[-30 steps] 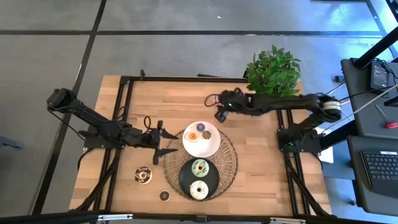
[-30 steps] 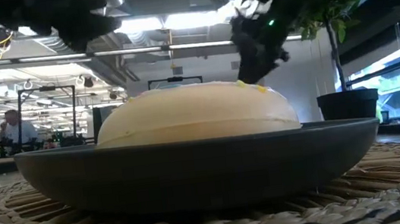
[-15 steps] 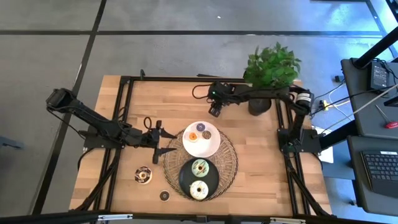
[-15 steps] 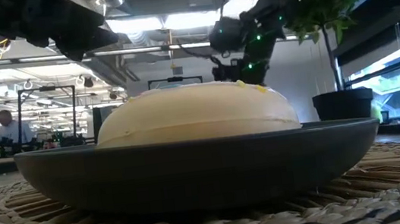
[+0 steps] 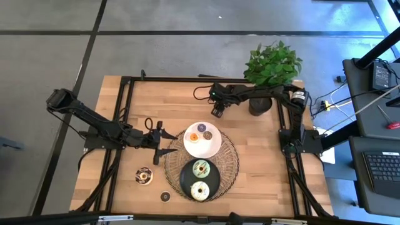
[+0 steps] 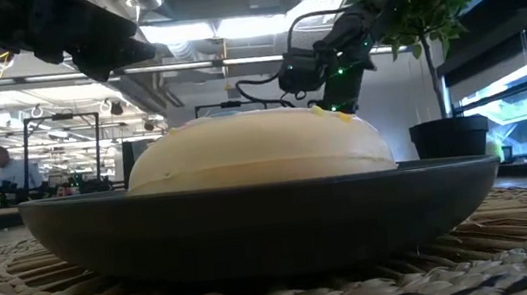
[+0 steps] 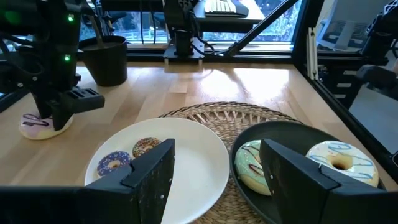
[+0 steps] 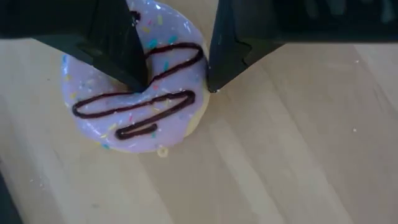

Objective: Pick & Place donuts
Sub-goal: Put the big pink doughnut on the black plate

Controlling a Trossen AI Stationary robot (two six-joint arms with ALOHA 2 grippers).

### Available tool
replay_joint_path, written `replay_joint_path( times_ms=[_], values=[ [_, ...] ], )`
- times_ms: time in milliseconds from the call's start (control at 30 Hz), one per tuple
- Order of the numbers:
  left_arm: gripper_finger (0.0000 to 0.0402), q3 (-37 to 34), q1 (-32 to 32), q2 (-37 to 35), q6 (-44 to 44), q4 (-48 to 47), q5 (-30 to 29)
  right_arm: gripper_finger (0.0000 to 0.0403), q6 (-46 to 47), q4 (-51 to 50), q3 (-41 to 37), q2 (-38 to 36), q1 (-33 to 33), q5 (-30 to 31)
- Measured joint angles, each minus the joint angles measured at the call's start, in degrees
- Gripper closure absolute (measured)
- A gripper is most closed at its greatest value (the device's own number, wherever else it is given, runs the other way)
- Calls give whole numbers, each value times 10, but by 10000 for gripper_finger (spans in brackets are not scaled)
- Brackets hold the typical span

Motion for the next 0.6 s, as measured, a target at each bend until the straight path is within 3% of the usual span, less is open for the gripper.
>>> replay_joint_path(
  times_ms=[333, 600],
  values=[
    [171, 0, 0, 0, 0, 0, 0, 357, -2, -9, 0, -2, 4, 2],
    [171, 0, 0, 0, 0, -1, 0, 375, 0, -28, 0, -53, 56, 57]
  ],
)
